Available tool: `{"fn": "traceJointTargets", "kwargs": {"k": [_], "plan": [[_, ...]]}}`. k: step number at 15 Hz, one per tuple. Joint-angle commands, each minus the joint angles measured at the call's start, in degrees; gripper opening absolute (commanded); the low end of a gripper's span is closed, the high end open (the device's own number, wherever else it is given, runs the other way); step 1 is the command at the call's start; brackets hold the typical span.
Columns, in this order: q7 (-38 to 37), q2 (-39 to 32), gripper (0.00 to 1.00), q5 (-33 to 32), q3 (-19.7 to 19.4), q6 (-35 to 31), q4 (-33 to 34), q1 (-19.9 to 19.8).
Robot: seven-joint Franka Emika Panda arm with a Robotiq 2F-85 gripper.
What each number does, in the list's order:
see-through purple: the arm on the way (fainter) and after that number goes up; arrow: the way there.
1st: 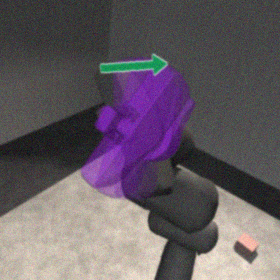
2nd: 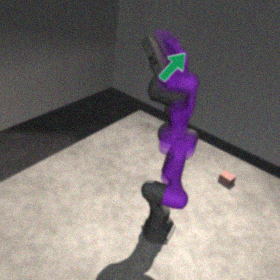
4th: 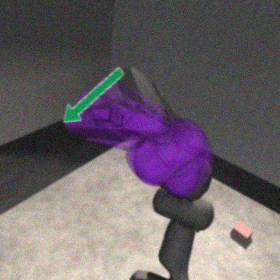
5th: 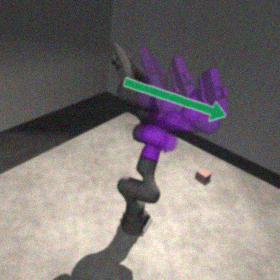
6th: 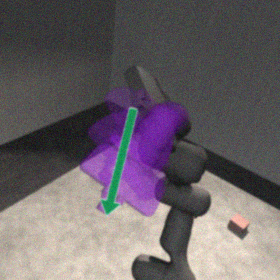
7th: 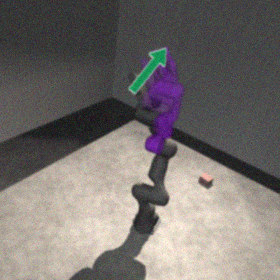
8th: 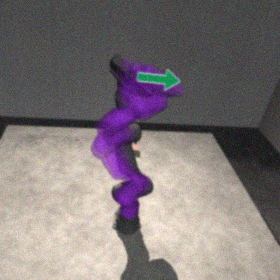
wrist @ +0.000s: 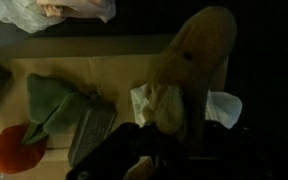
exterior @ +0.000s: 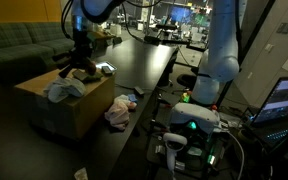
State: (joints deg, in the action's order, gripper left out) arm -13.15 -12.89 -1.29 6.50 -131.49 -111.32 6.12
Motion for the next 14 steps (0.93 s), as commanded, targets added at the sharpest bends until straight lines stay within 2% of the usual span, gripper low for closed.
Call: {"fn": "traceJointTargets", "kwargs": {"k": [1,6,14], "plan": [[-3.38,-10.34,0.08,-2.87,-2.04,0.19,12.28,1.88],[-8.41,-20.85,0.08,-6.38,-6.67,-1.58,23.43,4.2],[-12.82,-29.29,0.1,-7.07,-11.72,0.31,32.81,5.43]]}}
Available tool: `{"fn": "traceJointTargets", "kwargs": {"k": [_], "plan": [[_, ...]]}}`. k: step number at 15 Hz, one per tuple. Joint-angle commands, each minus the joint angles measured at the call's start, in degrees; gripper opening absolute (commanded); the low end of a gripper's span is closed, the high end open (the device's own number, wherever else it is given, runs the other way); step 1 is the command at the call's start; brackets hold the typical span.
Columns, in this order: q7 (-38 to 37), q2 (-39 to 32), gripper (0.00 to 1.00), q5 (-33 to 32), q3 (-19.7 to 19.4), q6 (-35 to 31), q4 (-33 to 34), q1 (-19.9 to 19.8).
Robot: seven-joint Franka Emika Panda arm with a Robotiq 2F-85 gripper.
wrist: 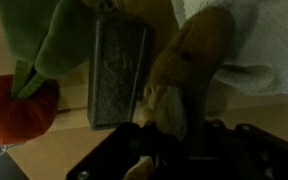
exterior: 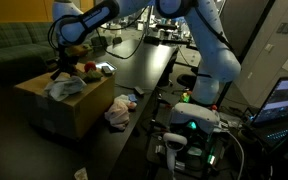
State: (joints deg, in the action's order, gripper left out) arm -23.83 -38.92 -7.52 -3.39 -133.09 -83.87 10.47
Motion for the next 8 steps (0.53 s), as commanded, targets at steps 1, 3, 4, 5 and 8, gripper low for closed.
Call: {"fn": "traceJointTargets", "kwargs": {"k": [1,3,4,5,8], "plan": [[-2.19,-3.46,0.21,-0.89,-2.13,2.28,5.59,1.1],[-2.87,-4.18,0.46,-0.99,-2.76,2.68,6.33,1.24],[-3.26,-4.74,0.47,-1.05,-3.03,3.04,6.93,1.32],[-3.41,-4.51,0.53,-0.96,-3.18,3.35,6.96,1.27],[-4.22,-3.79,0.76,-1.08,-3.79,3.59,6.8,1.31]]}}
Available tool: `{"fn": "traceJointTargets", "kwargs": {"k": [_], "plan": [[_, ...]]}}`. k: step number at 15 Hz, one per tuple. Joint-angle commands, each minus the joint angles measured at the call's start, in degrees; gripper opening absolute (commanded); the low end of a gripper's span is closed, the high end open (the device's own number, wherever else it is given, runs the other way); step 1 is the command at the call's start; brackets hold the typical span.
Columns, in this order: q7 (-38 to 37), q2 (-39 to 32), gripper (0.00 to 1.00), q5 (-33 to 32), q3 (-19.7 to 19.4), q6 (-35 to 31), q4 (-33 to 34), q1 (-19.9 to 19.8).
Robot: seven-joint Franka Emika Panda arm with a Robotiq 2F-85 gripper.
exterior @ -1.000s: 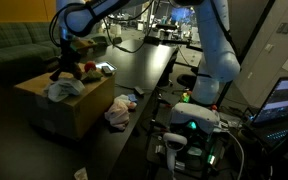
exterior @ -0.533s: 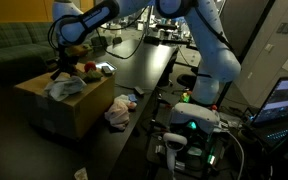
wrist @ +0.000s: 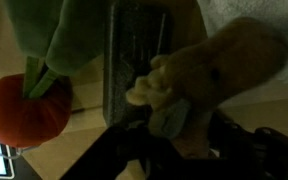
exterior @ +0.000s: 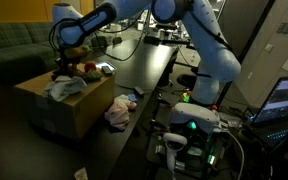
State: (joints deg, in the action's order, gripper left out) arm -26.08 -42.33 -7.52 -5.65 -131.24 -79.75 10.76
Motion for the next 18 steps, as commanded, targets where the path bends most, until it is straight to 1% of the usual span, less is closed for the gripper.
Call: {"fn": "traceJointTargets", "kwargs": {"k": [1,3,4,8,11,14,18], "plan": [[-2.26,-0.01,0.84,-1.07,-1.71,1.78,2.58,1.0],[-3.14,1.53,0.99,-1.53,-2.48,1.95,1.78,1.25],[-3.45,2.33,1.0,-1.63,-2.72,2.06,1.34,1.26],[-5.11,8.29,1.0,-2.31,-3.51,3.45,-2.77,1.75],[-6.62,14.3,1.0,-3.11,-2.96,5.3,-7.98,2.31],[-8.75,21.38,1.0,-4.62,-1.86,6.54,-16.13,3.68],[-11.16,30.48,1.0,-5.44,1.87,6.41,-28.18,4.59]]}}
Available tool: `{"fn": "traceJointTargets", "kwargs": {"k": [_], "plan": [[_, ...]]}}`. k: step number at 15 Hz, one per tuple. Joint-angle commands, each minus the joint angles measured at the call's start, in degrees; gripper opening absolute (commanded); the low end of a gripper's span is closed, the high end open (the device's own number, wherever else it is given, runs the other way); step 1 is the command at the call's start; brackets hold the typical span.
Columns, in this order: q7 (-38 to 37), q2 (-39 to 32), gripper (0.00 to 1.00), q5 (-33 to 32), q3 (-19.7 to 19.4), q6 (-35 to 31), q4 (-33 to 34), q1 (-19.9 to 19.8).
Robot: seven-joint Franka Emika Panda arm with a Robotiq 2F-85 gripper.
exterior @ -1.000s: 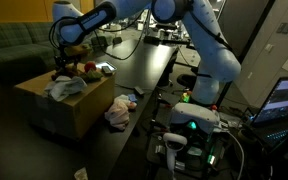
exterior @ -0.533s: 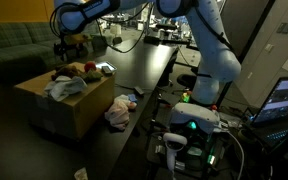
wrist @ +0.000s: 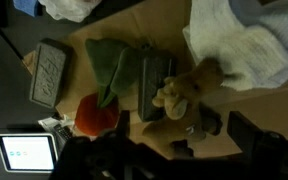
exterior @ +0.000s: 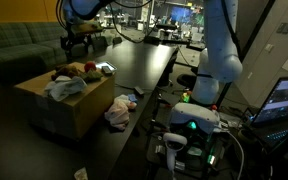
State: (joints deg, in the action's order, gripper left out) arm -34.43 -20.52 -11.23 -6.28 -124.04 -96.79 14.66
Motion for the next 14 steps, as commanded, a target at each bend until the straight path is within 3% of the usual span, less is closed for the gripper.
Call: {"fn": "traceJointTargets", "kwargs": {"k": [1,6,14], "plan": [[-3.91,10.18,1.0,-1.83,3.7,-1.66,-14.26,0.98],[-9.38,14.7,1.0,-1.71,10.28,-3.78,-26.61,1.69],[-20.0,10.21,1.0,-0.81,18.22,-15.23,-36.76,6.03]]}}
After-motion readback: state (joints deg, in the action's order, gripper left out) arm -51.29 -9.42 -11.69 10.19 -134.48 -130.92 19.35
